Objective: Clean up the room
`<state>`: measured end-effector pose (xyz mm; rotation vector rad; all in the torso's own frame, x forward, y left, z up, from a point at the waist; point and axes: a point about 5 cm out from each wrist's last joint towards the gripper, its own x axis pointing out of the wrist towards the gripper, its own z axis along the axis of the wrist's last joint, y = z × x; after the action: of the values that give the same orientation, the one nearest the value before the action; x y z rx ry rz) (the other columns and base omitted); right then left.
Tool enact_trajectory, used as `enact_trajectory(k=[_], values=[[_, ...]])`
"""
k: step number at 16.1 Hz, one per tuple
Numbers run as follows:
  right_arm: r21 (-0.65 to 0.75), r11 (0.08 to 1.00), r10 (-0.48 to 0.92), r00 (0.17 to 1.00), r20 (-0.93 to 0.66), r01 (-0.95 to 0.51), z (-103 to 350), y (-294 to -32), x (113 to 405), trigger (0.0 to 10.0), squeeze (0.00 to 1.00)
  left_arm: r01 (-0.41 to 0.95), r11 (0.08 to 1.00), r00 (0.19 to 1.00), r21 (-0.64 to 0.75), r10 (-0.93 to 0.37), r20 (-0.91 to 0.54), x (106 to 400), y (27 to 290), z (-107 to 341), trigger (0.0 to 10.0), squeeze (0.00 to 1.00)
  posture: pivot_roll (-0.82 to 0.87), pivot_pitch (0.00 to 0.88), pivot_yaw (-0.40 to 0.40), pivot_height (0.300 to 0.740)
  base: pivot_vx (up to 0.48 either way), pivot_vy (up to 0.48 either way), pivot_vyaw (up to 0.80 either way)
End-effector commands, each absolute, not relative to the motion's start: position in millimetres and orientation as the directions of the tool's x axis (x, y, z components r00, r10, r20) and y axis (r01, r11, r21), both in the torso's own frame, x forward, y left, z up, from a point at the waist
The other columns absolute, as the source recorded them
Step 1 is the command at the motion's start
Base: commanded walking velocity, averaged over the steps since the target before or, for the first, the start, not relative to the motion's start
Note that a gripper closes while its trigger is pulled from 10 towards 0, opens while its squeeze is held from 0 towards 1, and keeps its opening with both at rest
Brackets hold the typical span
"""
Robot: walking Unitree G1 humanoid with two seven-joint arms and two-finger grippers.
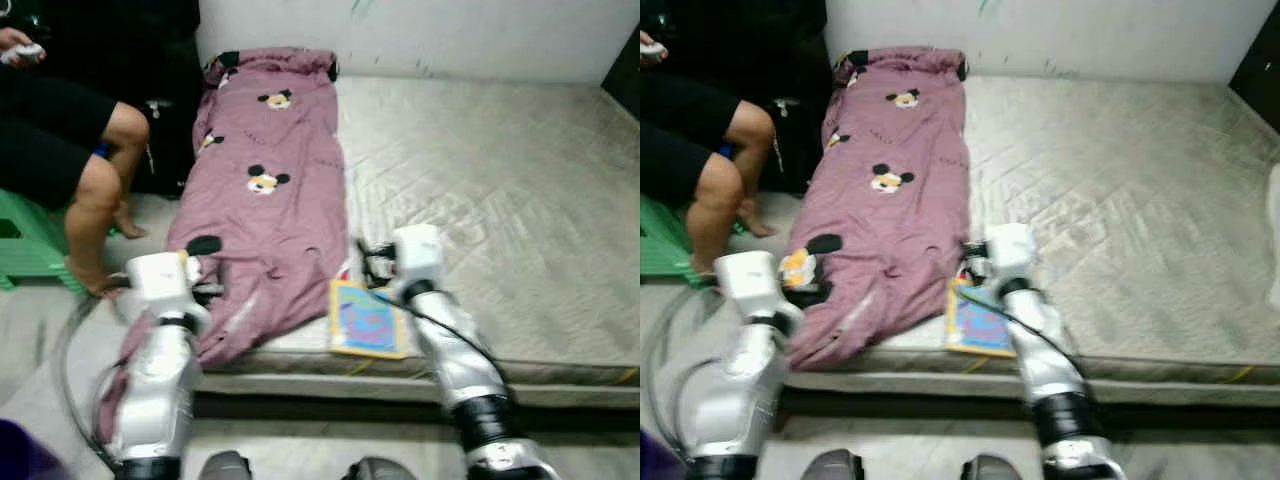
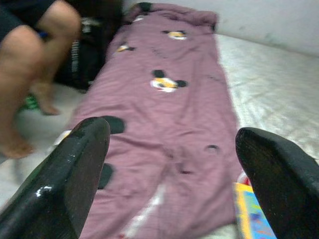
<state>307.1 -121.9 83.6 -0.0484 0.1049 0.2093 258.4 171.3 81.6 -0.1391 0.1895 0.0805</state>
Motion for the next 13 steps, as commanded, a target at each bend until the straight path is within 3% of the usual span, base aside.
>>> enact_trajectory(k=[1, 5, 8, 13], values=[[-0.024, 0.971, 0.235, 0.968, -0.093, -0.238, 88.5, -111.7, 308.9, 10.0, 0.00, -0.116, 0.988, 0.977, -0.107, 0.094, -0.191, 258.8, 180.9, 83.6, 10.0, 0.00, -0.06, 0.000, -0.034, 0.740, 0.000, -0.300, 0.00], [-0.024, 0.971, 0.236, 0.967, -0.095, -0.239, 88.1, -111.5, 309.2, 10.0, 0.00, -0.116, 0.988, 0.977, -0.106, 0.094, -0.192, 259.3, 180.9, 83.2, 10.0, 0.00, -0.06, 0.000, -0.035, 0.740, 0.000, -0.293, 0.00], [-0.026, 0.970, 0.239, 0.966, -0.098, -0.243, 87.8, -111.8, 309.5, 10.0, 0.00, -0.116, 0.988, 0.977, -0.105, 0.095, -0.191, 259.6, 180.2, 83.2, 10.0, 0.00, -0.06, 0.000, -0.037, 0.740, 0.000, -0.285, 0.56], [-0.025, 0.969, 0.242, 0.965, -0.102, -0.245, 87.0, -111.9, 309.2, 10.0, 0.00, -0.120, 0.986, 0.978, -0.115, 0.097, -0.183, 259.3, 180.1, 83.5, 10.0, 0.00, -0.06, 0.000, -0.041, 0.740, 0.000, 0.000, 0.20]])
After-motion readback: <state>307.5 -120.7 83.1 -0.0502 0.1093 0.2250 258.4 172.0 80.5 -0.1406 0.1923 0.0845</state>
